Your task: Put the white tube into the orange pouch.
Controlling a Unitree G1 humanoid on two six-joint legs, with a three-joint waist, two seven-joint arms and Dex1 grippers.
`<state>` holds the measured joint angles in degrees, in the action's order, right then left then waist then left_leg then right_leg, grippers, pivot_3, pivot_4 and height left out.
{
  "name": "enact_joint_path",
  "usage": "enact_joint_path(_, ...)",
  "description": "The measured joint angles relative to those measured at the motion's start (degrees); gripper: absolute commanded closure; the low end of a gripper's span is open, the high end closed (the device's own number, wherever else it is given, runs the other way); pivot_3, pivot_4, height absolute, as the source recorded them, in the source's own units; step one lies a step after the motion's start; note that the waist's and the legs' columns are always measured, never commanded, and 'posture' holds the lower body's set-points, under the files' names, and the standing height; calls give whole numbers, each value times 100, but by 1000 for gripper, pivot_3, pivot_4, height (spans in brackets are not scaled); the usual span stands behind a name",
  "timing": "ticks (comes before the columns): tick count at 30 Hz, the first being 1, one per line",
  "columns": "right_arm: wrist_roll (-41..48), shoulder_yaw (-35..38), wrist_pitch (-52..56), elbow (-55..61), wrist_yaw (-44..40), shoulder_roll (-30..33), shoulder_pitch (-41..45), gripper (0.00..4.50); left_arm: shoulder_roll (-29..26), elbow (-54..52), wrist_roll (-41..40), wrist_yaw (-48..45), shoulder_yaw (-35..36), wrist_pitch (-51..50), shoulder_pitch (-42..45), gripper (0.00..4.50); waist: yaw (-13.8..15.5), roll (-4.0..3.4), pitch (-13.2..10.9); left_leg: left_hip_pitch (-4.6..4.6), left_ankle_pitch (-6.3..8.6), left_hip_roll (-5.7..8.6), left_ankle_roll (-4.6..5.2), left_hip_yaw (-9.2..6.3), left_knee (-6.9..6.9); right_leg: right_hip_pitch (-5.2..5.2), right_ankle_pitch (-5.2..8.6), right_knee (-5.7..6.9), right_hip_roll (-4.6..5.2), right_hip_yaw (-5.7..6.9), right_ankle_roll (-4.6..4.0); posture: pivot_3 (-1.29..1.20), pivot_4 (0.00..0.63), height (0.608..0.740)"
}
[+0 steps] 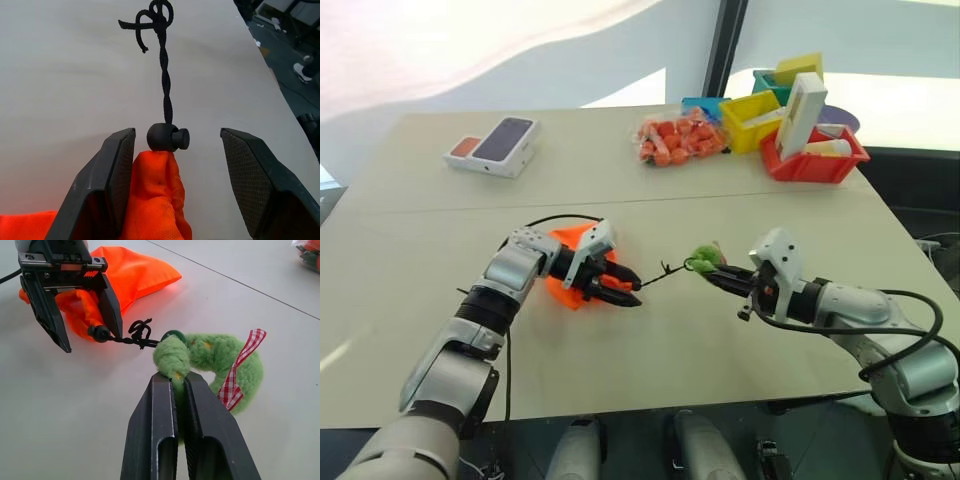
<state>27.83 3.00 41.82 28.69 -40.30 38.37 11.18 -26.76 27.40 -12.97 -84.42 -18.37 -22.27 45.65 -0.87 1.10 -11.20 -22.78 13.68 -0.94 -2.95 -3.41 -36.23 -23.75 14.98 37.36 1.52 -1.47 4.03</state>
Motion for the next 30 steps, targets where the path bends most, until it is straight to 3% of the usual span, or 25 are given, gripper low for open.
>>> enact_joint_path(10, -3, -22, -3, 0, -8, 0, 1, 4452, 25, 69, 3, -3, 2, 53, 15, 1637, 0, 0, 0, 1, 0, 0, 0, 0, 0, 0, 0, 2, 0, 0, 0, 0, 150, 740)
enact_joint_path(13, -4, -24, -3, 0, -9, 0, 1, 4500, 45, 72, 3, -3, 2, 54, 15, 2547, -1, 0, 0, 1, 0, 0, 0, 0, -1, 0, 0, 2, 0, 0, 0, 0, 150, 740)
enact_joint_path(16, -4, -24, -3, 0, -9, 0, 1, 4500, 45, 72, 0, -6, 5, 42, 15, 4025, -1, 0, 0, 1, 0, 0, 0, 0, -1, 0, 0, 4, 0, 0, 0, 0, 150, 740)
enact_joint_path(17, -4, -24, -3, 0, -9, 0, 1, 4500, 45, 72, -1, -9, 5, 28, 15, 4329, -1, 0, 0, 1, 0, 0, 0, 0, -1, 0, 0, 5, 0, 0, 0, 0, 150, 740)
enact_joint_path(30, -248, -42, -136, -97, 110, 39, 33, 4500, -247, -42, 282, 12, -20, 537, -58, 4318, -20, 0, 0, 8, 0, 0, 0, 2, 0, 0, 0, 11, 0, -2, 0, 0, 150, 740)
